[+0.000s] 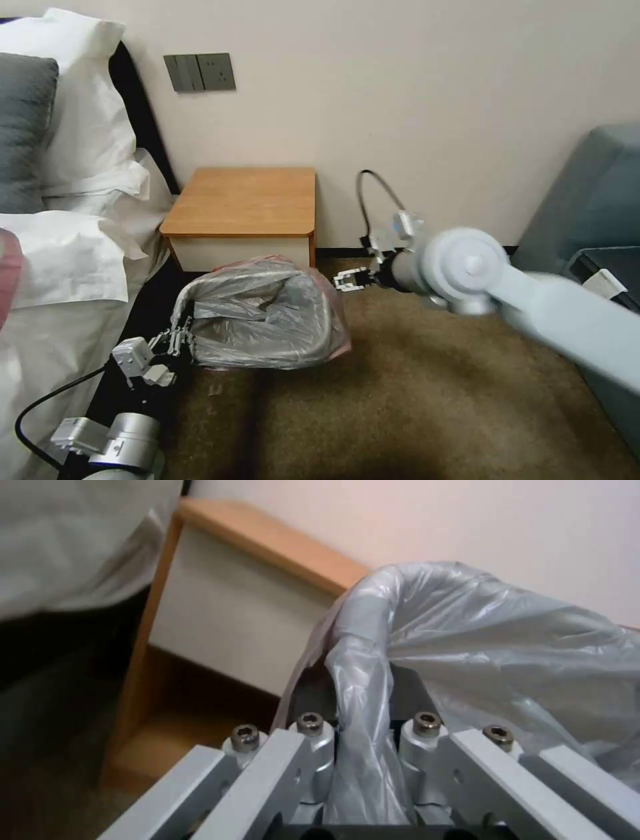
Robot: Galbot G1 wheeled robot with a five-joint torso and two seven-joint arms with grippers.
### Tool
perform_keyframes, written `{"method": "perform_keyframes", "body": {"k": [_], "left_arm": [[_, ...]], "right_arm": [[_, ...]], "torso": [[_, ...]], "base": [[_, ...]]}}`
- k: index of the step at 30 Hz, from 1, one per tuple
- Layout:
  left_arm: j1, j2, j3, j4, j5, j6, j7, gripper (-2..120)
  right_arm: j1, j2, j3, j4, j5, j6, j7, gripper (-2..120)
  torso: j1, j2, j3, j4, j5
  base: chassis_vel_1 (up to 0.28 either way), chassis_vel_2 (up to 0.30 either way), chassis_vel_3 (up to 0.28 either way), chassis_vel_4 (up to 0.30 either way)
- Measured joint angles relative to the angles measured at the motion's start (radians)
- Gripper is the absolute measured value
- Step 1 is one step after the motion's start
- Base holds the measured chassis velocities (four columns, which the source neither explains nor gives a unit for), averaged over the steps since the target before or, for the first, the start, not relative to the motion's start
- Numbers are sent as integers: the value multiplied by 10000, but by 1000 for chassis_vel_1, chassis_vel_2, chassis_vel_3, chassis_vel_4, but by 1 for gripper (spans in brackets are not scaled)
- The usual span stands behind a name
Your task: Pick up the garbage bag from the table and place it over the trash can.
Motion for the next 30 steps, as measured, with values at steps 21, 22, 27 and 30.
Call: {"method": "perform_keyframes", "body": {"k": [21, 22, 27, 30], "left_arm": [[-212, 83, 58, -152, -1810, 1471, -1110, 8], [-222, 59, 77, -171, -1981, 1554, -1183, 8], [-268, -3, 102, -269, -2407, 1821, -1420, 8], [-266, -7, 101, -319, -2447, 1857, -1455, 8]], "right_arm": [[-7581, 2969, 4198, 1125, -4005, 5218, -4747, 100], [-7776, 3271, 4190, 995, -4213, 5369, -4996, 100], [-8424, 4054, 4210, 744, -5143, 5794, -5632, 100], [-8547, 4172, 4227, 744, -5185, 5874, -5663, 99]], "torso": [[0, 0, 0, 5, -5], [0, 0, 1, 6, -5], [0, 1, 0, 4, -6], [0, 0, 1, 5, -5]], "base": [[0, 0, 0, 0], [0, 0, 0, 0], [0, 0, 0, 0], [0, 0, 0, 0]]}}
